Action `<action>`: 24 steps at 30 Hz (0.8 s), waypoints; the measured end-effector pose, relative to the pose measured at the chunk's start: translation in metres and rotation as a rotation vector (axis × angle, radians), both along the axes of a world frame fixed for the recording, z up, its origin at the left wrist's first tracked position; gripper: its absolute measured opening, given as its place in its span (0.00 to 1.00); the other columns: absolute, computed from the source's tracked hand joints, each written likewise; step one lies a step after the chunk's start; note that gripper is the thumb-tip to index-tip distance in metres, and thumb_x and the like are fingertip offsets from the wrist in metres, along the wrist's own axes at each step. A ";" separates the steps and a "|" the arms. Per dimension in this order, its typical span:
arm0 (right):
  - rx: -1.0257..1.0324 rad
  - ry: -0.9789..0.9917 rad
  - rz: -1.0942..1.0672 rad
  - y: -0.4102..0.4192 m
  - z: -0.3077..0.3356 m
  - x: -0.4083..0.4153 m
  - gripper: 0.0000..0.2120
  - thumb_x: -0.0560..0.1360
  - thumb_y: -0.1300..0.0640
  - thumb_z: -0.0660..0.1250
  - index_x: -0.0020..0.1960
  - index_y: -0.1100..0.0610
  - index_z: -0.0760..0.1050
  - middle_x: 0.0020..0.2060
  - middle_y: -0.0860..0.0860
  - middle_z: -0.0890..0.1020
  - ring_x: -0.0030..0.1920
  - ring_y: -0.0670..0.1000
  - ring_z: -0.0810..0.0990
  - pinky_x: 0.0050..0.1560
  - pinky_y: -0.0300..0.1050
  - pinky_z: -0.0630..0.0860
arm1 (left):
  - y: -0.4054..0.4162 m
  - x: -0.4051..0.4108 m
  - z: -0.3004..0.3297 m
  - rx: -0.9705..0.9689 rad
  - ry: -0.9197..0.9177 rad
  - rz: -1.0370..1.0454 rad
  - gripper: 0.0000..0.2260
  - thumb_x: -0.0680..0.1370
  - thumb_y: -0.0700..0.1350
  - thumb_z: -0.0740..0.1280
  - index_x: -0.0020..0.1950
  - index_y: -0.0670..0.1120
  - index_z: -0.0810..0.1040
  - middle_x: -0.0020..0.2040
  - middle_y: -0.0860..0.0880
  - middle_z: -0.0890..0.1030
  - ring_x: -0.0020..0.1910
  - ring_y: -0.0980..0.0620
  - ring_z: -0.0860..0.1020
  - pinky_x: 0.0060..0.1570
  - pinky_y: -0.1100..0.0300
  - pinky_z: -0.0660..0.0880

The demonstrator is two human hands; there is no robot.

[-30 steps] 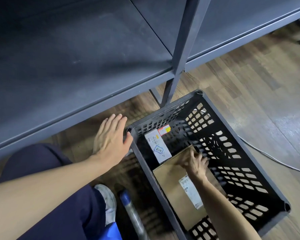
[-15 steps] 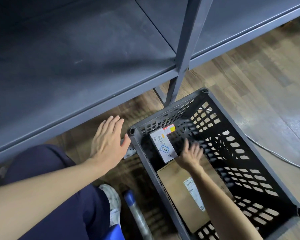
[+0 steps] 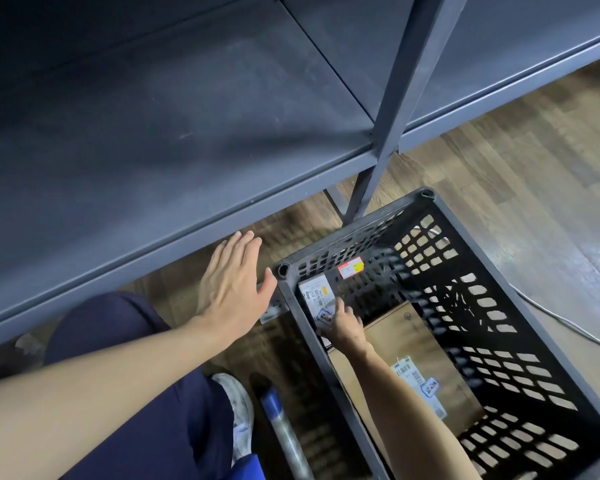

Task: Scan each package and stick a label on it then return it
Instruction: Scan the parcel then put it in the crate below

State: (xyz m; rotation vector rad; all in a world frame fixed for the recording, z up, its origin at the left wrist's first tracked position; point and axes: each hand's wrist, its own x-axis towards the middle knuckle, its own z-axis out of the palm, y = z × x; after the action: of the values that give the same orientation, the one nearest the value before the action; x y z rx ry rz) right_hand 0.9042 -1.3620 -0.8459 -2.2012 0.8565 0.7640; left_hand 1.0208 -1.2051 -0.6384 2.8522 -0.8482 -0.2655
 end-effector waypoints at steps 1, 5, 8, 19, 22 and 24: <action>0.027 0.008 -0.003 -0.001 0.001 -0.001 0.36 0.77 0.44 0.63 0.76 0.58 0.51 0.67 0.60 0.70 0.67 0.60 0.69 0.71 0.55 0.58 | 0.000 0.000 0.000 0.002 0.000 -0.003 0.24 0.80 0.49 0.58 0.73 0.41 0.65 0.75 0.44 0.65 0.76 0.47 0.60 0.75 0.57 0.50; 0.046 0.046 0.028 0.000 0.012 -0.003 0.36 0.80 0.45 0.57 0.78 0.58 0.44 0.75 0.58 0.59 0.76 0.59 0.55 0.75 0.59 0.45 | 0.002 -0.004 0.002 0.011 0.012 -0.007 0.23 0.80 0.49 0.58 0.74 0.42 0.65 0.75 0.45 0.65 0.76 0.47 0.59 0.75 0.55 0.50; -0.001 0.001 -0.027 0.003 0.029 -0.006 0.35 0.80 0.46 0.55 0.78 0.60 0.43 0.78 0.56 0.52 0.78 0.58 0.46 0.76 0.58 0.43 | 0.005 -0.007 0.009 0.020 0.008 -0.020 0.23 0.80 0.50 0.58 0.74 0.43 0.65 0.75 0.45 0.64 0.76 0.47 0.58 0.75 0.55 0.50; -0.282 -0.301 -0.036 0.021 0.147 -0.011 0.19 0.79 0.57 0.56 0.69 0.59 0.64 0.65 0.56 0.73 0.69 0.56 0.64 0.72 0.56 0.56 | 0.021 -0.016 0.074 -0.002 -0.028 -0.058 0.24 0.81 0.53 0.53 0.76 0.46 0.61 0.76 0.48 0.62 0.76 0.48 0.56 0.74 0.55 0.51; -0.376 -0.502 -0.085 0.026 0.206 0.004 0.17 0.78 0.58 0.57 0.67 0.58 0.68 0.63 0.55 0.75 0.67 0.56 0.68 0.71 0.54 0.59 | 0.032 -0.020 0.099 -0.003 -0.045 -0.083 0.24 0.81 0.54 0.53 0.75 0.46 0.61 0.75 0.49 0.64 0.75 0.48 0.58 0.73 0.54 0.53; -0.429 -0.592 -0.100 0.028 0.250 0.014 0.15 0.77 0.58 0.58 0.63 0.58 0.71 0.59 0.55 0.78 0.62 0.56 0.73 0.67 0.51 0.63 | 0.039 -0.022 0.119 -0.017 -0.037 -0.093 0.24 0.80 0.54 0.53 0.75 0.46 0.62 0.74 0.48 0.65 0.74 0.48 0.59 0.72 0.53 0.54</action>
State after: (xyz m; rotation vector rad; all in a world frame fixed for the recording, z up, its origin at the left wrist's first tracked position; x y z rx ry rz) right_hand 0.9186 -1.3343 -0.5964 -2.5212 0.8586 -0.1515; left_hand 0.9990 -1.1660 -0.5197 2.8146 -0.9871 -0.2156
